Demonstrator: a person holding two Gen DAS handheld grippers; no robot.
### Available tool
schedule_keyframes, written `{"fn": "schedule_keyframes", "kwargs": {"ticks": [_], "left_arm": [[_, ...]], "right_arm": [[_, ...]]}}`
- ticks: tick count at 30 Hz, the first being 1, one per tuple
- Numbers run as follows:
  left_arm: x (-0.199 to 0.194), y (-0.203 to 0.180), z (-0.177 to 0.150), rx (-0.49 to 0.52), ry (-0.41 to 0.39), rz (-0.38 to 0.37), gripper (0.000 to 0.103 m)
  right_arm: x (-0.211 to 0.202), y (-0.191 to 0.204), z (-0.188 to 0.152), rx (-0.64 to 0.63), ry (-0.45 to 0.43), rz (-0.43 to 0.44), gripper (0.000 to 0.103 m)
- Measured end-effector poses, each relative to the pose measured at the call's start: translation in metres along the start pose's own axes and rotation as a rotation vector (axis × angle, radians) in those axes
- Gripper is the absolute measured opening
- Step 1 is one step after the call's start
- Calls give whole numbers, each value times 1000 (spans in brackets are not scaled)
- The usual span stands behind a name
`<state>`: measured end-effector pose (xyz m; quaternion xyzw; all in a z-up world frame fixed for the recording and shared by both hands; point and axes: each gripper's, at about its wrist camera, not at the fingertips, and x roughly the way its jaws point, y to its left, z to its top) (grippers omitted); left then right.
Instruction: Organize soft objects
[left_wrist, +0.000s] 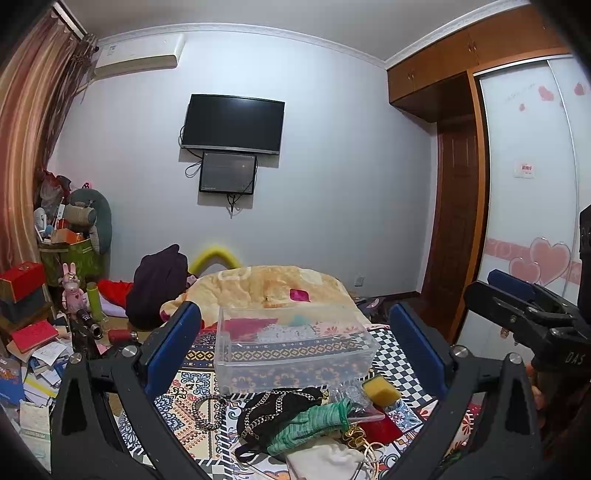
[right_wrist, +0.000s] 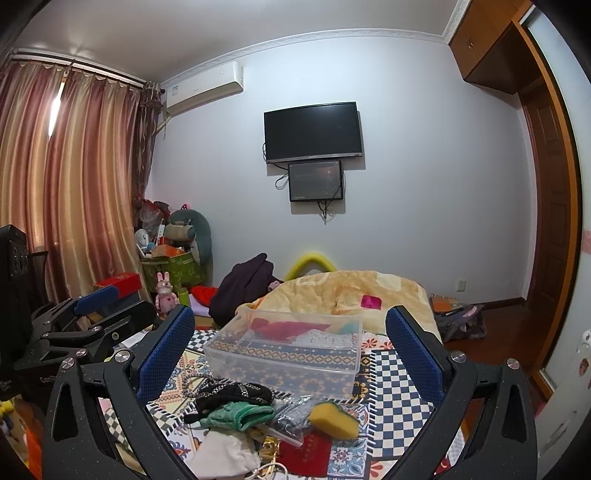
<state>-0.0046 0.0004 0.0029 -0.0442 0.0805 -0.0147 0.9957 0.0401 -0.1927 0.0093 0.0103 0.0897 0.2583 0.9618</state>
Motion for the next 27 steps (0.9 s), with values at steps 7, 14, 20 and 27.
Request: {"fn": "schedule_keyframes", "kwargs": {"ticks": [7,14,20,27], "left_arm": [[0,2,0,-9,2,-1,103],[0,4,-1,-12,4,-3,103],[1,2,-2,-7,4,1,103],[3,1,-4,-5,7,-1,103]], "right_arm": [[-1,1,1,-2,-3,1,103],[-2,1,0,-3,-4,2,103],[-1,2,0,-4,-4,1,103],[-2,2,0,-4,-5,2,103]]}}
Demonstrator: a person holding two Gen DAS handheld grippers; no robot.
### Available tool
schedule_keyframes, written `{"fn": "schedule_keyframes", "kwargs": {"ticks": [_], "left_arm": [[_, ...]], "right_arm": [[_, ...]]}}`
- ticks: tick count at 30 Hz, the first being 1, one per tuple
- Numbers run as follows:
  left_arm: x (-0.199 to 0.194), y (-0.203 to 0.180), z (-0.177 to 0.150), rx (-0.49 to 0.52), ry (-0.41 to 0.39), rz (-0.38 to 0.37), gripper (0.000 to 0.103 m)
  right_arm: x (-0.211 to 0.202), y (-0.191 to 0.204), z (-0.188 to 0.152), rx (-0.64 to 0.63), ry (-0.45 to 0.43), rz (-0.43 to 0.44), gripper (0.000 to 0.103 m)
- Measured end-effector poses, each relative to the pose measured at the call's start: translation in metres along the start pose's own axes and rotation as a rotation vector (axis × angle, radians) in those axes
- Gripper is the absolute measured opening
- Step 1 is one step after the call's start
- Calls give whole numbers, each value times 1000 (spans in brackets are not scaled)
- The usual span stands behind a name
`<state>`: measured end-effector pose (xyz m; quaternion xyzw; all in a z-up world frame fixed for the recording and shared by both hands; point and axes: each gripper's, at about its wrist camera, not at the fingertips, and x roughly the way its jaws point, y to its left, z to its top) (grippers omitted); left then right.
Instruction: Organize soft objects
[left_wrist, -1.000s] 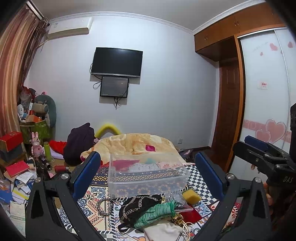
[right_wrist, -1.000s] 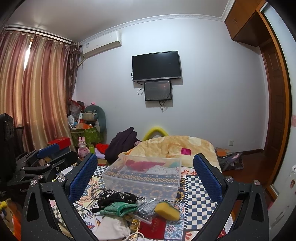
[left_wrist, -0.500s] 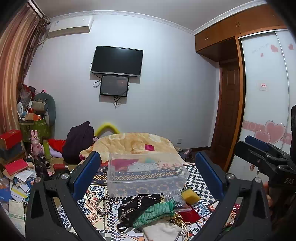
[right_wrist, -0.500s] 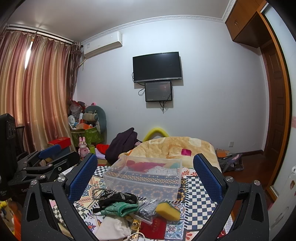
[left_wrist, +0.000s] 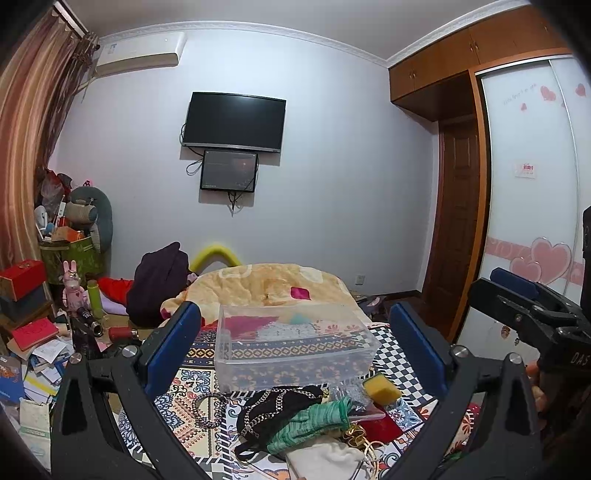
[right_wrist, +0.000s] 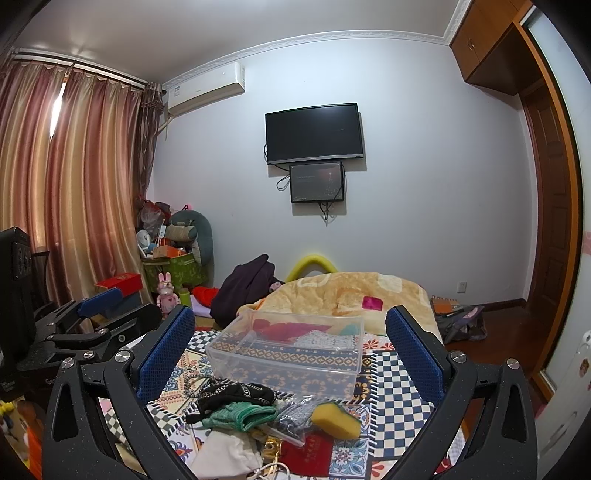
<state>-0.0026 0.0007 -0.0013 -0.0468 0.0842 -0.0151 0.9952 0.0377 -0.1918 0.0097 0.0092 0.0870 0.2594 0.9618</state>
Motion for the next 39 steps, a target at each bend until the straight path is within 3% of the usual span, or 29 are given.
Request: {"fn": "schedule_keyframes", "kwargs": {"ticks": [20,26,32,39], "left_arm": [[-2,1,-1,4,2,-4,103],[5,3,-3,7,18,23,103],[38,14,-22,-9,118,65,103],[77,24,-55,-34,258,46,103]], "right_arm": [[2,2,-1,3,6,12,103],[9,-4,-6,9,21,-27,103],[38,-20,-24,51,118,-99,103],[66,-41,-51,91,228,-118,103]]}}
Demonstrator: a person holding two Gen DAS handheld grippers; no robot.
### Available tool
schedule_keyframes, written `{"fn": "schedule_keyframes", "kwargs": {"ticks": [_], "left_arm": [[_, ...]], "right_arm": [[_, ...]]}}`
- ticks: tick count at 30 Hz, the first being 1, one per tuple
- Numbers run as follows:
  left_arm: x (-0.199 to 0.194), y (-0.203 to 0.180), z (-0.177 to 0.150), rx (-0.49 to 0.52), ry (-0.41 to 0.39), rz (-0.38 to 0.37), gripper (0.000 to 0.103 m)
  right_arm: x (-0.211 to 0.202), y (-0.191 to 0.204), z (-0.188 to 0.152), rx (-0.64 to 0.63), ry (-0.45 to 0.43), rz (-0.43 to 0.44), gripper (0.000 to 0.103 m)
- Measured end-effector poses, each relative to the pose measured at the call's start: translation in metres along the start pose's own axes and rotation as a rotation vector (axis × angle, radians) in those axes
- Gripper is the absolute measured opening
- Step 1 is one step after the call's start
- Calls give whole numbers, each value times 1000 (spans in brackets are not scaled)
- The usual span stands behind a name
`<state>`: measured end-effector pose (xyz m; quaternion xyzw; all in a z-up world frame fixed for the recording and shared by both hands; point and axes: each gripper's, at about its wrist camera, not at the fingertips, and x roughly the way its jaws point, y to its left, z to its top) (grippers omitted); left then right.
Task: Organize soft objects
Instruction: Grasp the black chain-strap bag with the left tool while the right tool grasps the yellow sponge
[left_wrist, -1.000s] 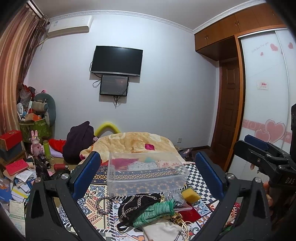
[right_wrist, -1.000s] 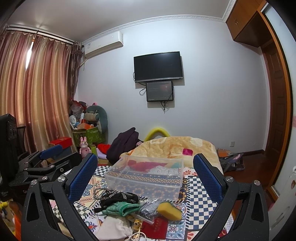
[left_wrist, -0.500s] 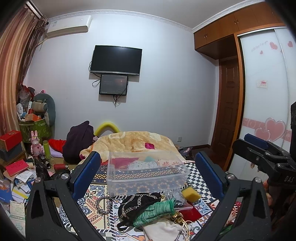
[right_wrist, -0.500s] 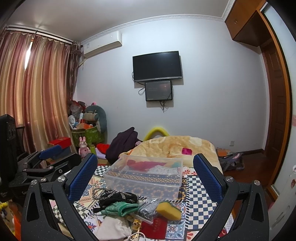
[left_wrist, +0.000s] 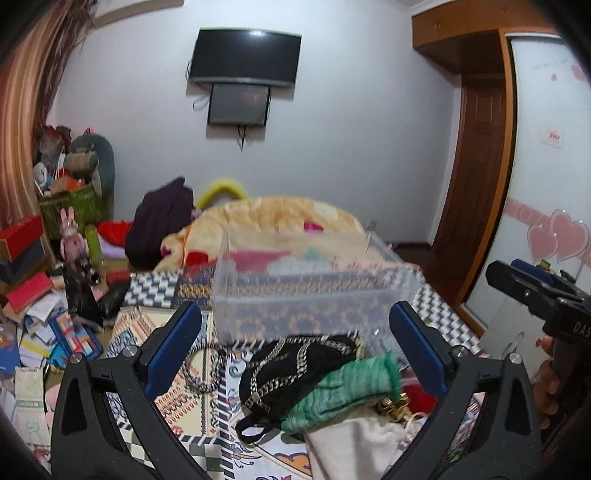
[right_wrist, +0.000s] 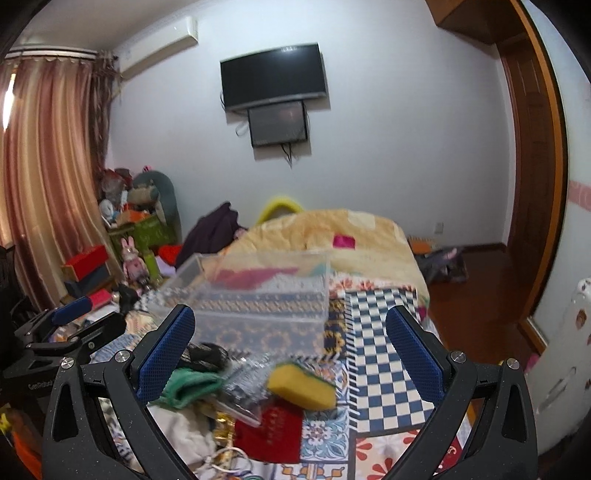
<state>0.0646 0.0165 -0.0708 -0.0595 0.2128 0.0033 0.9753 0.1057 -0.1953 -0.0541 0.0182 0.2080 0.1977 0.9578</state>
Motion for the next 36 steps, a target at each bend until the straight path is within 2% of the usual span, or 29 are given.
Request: {"fn": "schedule_keyframes", "kwargs": {"ticks": [8,10,11,15,18,20,22,23,25,28,31,36], "left_arm": [[43,9,-23,-31,120,-32,102],[53,13,-28,-43,158,-32,89],[55,13,-30,-50,173,-37,87],[65,21,-38,-98,204,-99,83],[67,23,-41,-95,215,-112,76],[70,22,-43,-100,231,-131,69],[73,21,-45,-104,242,-151,57],[73,22,-44,-106,245,-157,54],[74,22,-45,-104,245,-169,36],[73,19,-45,-93,239,-159,26],[70,16,-45,-86,230,-154,20],[51,13,-42,-45,195,-134,17]], "right_arm": [[26,-10,-23,-1,111,-7,103],[32,-12,-27,7,140,6,102],[33,-13,-29,9,150,7,101],[45,-19,-35,27,201,19,90],[54,-24,-41,51,251,38,79],[60,-22,-44,53,277,54,71],[64,-21,-48,46,297,66,60],[64,-20,-48,41,300,64,60],[62,-17,-47,29,287,60,55],[58,-16,-45,22,275,69,43],[58,-16,-43,13,264,66,35],[56,-15,-40,3,239,59,28]]}}
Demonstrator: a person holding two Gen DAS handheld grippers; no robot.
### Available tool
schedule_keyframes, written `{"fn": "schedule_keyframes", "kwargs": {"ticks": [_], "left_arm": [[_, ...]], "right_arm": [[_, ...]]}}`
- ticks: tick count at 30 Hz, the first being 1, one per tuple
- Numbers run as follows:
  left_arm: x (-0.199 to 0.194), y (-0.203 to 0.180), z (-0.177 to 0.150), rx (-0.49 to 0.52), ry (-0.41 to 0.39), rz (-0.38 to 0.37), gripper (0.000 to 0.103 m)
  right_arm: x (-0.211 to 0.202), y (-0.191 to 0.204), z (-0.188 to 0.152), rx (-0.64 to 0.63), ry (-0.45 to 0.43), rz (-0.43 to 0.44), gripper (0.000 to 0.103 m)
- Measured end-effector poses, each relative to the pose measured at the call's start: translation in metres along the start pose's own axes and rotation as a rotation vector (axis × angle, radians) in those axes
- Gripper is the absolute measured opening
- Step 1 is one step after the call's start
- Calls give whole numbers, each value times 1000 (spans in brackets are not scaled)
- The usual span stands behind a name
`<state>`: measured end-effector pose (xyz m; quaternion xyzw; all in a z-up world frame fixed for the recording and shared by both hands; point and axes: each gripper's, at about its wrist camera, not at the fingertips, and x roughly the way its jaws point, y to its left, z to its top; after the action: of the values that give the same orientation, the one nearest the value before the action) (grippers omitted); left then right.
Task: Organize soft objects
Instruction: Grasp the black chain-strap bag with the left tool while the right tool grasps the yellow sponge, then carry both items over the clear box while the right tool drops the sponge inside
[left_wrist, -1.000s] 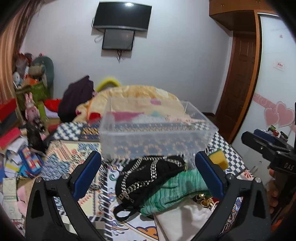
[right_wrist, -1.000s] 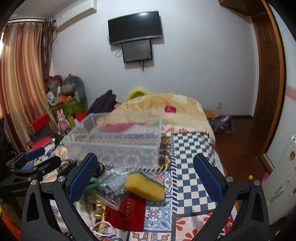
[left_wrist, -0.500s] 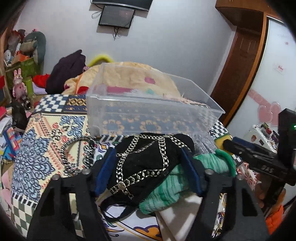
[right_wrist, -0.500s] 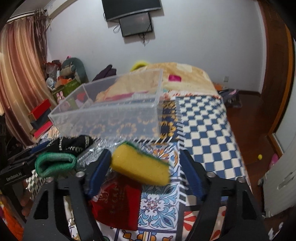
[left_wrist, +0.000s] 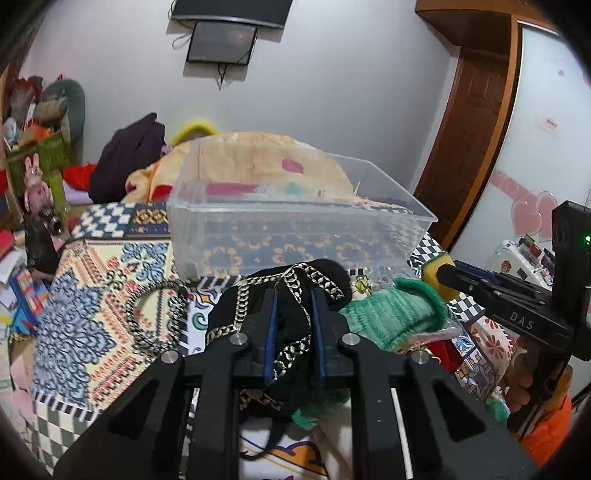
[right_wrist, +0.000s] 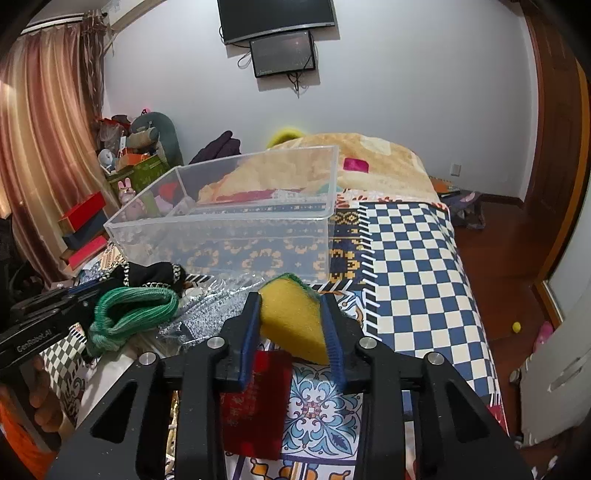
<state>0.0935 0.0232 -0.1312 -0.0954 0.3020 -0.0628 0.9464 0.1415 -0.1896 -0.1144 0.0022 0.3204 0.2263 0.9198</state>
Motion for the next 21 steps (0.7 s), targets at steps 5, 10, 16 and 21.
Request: {"fn": "schedule_keyframes", "kwargs": {"ticks": [5,10,16,21], "left_arm": [[-17,2,8,0,-44,8,15],[-40,-1,23,5,-107,7,15],[-51,-2,46,30,-154,27,15],[-53,-3,69,39,-186,35,15]], "right_arm": [[-7,-2,5,5,-27,7,26],[-22,3,16,-4,-74,7,26],[-35,15,34,-40,-141,-2,26],[-29,23,50,-66,-166,-5,26]]}}
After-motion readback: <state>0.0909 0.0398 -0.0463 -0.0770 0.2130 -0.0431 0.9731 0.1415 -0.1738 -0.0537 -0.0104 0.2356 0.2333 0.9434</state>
